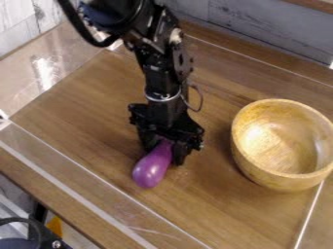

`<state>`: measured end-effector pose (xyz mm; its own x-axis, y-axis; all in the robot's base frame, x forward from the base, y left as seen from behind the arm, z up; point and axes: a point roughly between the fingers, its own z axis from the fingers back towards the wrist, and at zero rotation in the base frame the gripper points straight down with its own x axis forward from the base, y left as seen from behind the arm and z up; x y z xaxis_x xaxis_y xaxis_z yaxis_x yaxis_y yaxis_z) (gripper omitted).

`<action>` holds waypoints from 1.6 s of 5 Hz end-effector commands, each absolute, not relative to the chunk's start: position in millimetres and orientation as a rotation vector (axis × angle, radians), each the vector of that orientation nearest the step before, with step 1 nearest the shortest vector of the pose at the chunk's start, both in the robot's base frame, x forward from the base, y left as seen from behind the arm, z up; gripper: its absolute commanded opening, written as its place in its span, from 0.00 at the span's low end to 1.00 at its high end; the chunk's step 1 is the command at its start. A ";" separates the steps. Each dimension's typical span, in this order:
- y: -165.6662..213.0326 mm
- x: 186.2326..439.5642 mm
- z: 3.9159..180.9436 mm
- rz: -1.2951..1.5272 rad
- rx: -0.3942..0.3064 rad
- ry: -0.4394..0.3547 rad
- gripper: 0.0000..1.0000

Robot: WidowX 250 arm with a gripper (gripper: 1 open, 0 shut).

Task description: Remove the purple eggplant from inside the brown bowl and put it on the table

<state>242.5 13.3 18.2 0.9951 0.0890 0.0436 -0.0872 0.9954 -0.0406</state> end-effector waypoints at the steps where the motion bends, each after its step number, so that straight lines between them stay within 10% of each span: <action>1: 16.1 240.0 28.8 0.095 -0.028 -0.096 1.00; 8: 8.0 242.0 125.2 0.084 -0.054 -0.217 1.00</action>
